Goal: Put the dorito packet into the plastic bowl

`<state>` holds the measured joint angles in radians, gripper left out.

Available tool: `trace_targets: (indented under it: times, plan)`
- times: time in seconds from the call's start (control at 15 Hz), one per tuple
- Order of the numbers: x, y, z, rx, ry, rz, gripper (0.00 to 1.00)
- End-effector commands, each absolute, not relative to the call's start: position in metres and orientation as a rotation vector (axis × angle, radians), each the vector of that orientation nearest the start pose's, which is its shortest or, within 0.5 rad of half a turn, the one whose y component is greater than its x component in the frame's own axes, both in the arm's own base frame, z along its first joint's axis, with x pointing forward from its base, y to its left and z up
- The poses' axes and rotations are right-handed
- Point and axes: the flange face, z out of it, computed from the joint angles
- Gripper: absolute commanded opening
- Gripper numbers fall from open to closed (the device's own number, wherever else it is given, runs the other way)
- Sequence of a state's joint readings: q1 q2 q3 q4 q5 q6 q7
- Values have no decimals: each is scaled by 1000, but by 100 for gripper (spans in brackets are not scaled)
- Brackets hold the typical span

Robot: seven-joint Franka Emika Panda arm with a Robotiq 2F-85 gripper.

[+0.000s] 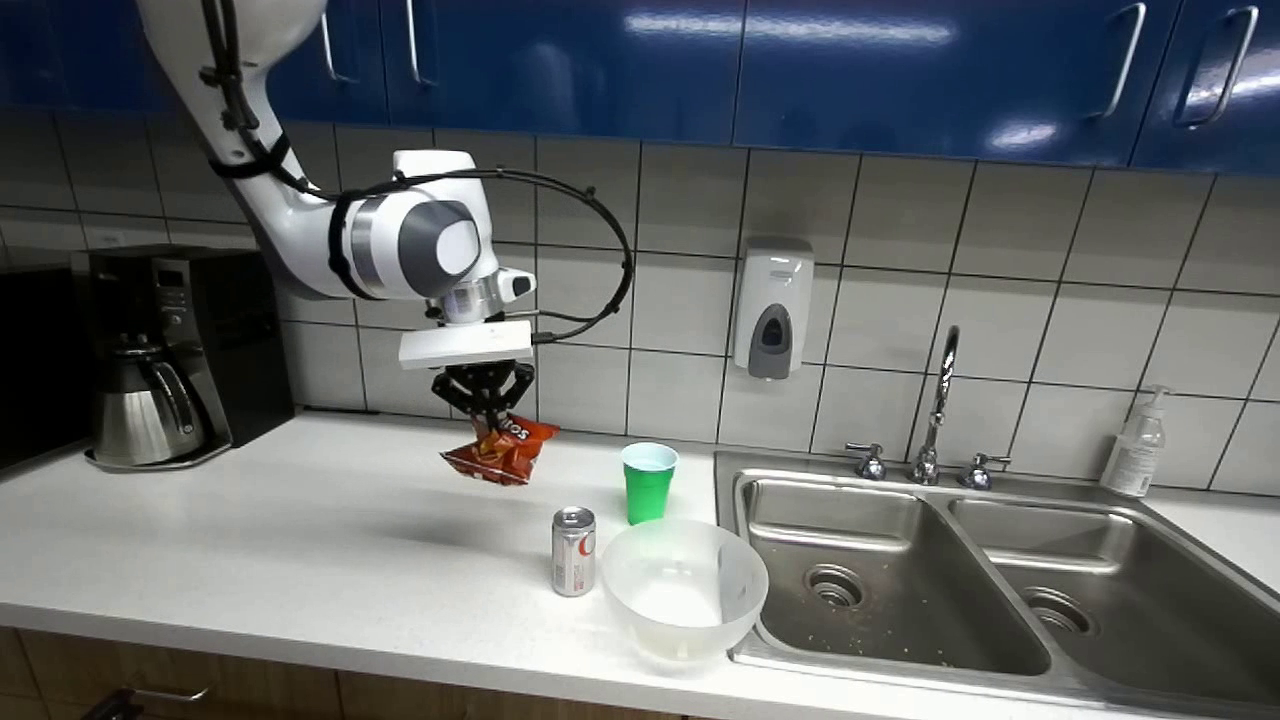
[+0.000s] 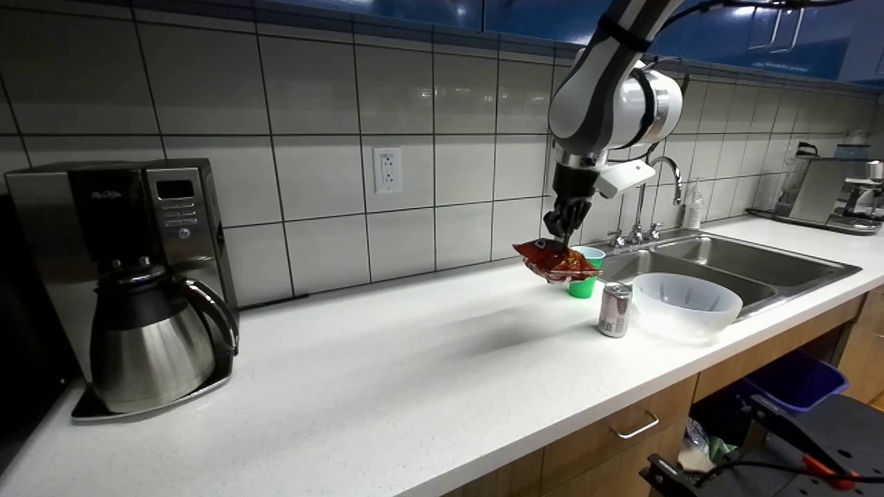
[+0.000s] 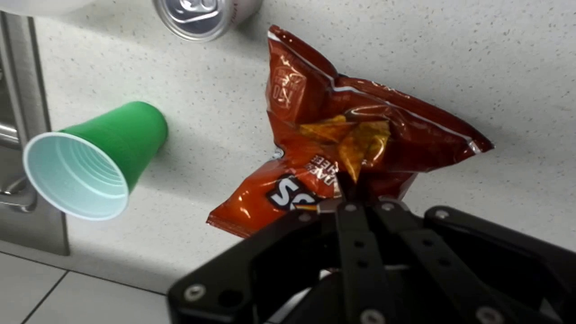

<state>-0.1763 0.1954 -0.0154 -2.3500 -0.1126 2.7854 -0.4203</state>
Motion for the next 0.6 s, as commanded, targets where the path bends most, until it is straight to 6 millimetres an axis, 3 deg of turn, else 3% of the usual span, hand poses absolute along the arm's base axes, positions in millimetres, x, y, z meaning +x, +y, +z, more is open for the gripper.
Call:
trace_targets:
  times: [0.0, 0.53]
  plan:
    - [505, -129, 297, -3220, -426, -418, 0]
    - [474, -207, 313, -3285, -138, -438, 0]
